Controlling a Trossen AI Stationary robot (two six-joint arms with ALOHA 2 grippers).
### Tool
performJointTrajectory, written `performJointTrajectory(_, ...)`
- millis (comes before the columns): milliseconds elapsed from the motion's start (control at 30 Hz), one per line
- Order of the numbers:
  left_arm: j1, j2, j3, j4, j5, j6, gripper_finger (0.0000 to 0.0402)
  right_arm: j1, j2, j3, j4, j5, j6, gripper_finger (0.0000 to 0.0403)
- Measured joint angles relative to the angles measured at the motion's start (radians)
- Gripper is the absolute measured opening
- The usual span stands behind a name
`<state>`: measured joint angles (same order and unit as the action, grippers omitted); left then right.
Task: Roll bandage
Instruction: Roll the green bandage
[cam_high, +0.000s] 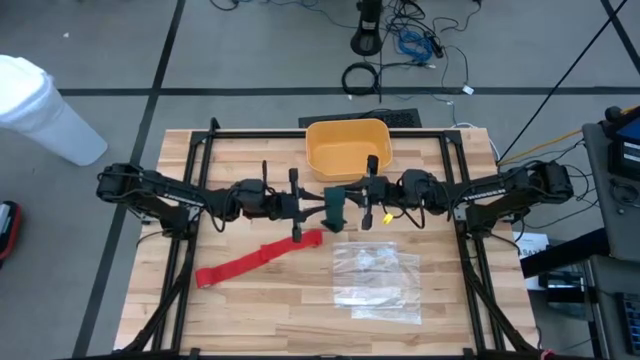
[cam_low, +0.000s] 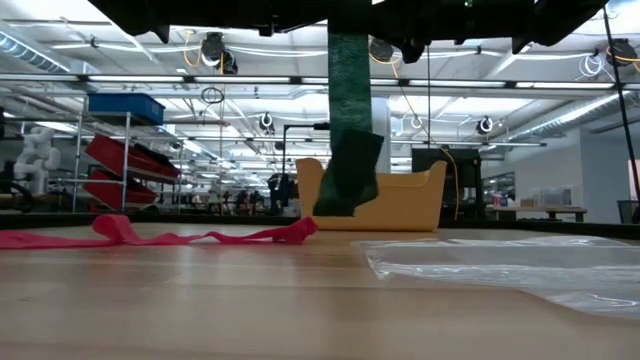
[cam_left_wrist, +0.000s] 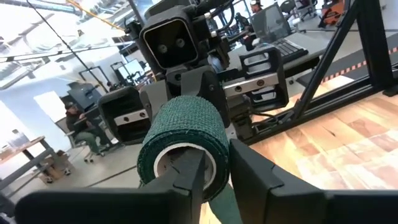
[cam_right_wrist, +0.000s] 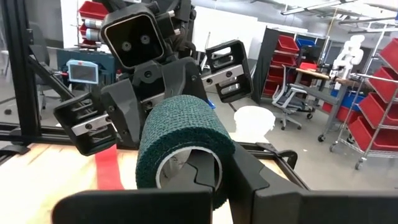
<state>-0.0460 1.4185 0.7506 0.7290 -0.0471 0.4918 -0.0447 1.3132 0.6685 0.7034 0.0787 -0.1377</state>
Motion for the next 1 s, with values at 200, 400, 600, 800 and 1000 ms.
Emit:
performJointTrajectory(200,0.003,0.000,0.001,0.013,0.000,-0.027,0.0101,0.000,0.000,0.001,0.008,-0.001,0.021,0.0006)
performJointTrajectory(400,0.016,0.000,0.001,0.013,0.004,-0.042,0.0053,-0.001,0.000,0.001,0.011,0.000,0.020,0.0006)
performJointTrajectory(600,0.018,0.000,0.001,0.026,0.009,-0.045,0.0013,0.000,0.000,0.001,0.019,-0.007,0.043,0.0012)
performJointTrajectory(800,0.016,-0.001,0.001,0.071,-0.013,-0.084,0.0010,0.000,-0.034,0.001,-0.005,0.029,0.125,0.0068)
performJointTrajectory(1000,0.016,-0.013,0.002,0.088,-0.066,-0.119,0.0009,0.000,-0.159,0.000,-0.171,0.033,0.128,0.0144)
